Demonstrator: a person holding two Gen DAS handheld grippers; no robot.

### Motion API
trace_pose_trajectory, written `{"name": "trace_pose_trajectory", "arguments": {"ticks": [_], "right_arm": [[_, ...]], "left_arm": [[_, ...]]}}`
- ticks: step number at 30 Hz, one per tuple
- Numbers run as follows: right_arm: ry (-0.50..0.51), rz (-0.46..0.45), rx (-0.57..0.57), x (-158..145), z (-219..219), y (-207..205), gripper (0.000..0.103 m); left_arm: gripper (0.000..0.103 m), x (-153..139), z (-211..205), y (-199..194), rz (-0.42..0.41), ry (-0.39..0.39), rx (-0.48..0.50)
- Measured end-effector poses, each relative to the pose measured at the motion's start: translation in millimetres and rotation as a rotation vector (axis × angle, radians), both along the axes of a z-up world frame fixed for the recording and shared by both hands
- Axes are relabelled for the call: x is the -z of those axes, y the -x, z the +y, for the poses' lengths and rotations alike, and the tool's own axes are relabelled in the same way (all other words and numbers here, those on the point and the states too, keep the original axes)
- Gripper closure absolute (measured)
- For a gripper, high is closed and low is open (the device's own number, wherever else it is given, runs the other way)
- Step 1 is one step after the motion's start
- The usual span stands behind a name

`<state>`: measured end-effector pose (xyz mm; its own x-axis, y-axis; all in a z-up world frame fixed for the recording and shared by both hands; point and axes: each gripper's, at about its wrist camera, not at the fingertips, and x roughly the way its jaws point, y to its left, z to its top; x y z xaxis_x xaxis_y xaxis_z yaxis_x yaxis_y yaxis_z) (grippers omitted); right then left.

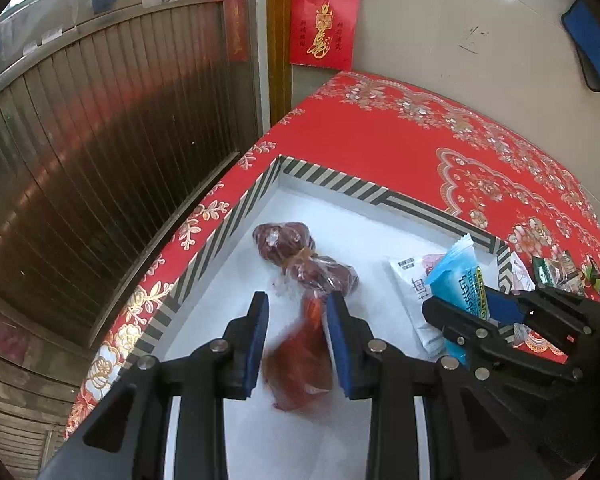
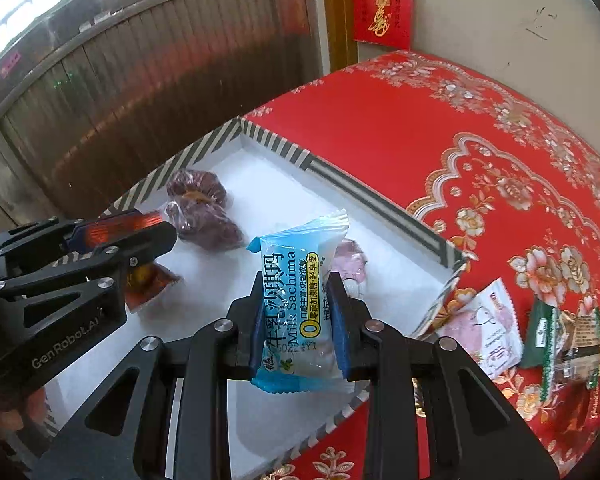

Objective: Organize snacks
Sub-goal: 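Open the left gripper to drop the red-gold packet while the right releases the Sachima packet in the tray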

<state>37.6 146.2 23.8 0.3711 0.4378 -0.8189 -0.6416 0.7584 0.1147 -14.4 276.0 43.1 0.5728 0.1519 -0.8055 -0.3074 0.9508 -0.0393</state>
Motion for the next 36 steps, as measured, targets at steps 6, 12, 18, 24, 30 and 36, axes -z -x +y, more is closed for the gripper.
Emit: {"name": "trace_pose_trajectory", "arguments": {"ticks": [6, 12, 18, 24, 30, 36], "right_arm": [[0.020, -0.024, -0.004, -0.3, 3.4, 2.4, 0.076], [-0.008, 0.006, -0.001, -1.8, 0.9, 0.9, 0.074], [-0.021, -0.036, -0.017, -10.4, 0.6, 11.0, 0.070], [-0.058, -0.087, -0.004, -25.3, -8.2, 19.1, 0.055], [-0.047, -0.142, 0.026, -39.5, -26.2, 30.3, 0.055], [-0.020, -0.168, 0.082, -44.7, -57.9, 37.2, 0.055]], "left_arm": [[0.071, -0.4, 0.4, 1.0, -0.004, 0.000, -0.007], [0.067, -2.9, 2.7, 5.6, -0.010, 0.003, -0.030], [0.028, -14.7, 0.4, 14.1, -0.056, -0.022, -0.066], [0.022, -27.8, 0.8, 22.7, -0.094, -0.029, -0.087], [0.016, -37.2, -10.5, 29.8, -0.122, -0.015, -0.076], [0.014, -42.9, -42.4, 29.0, -0.133, -0.011, 0.000]]}}
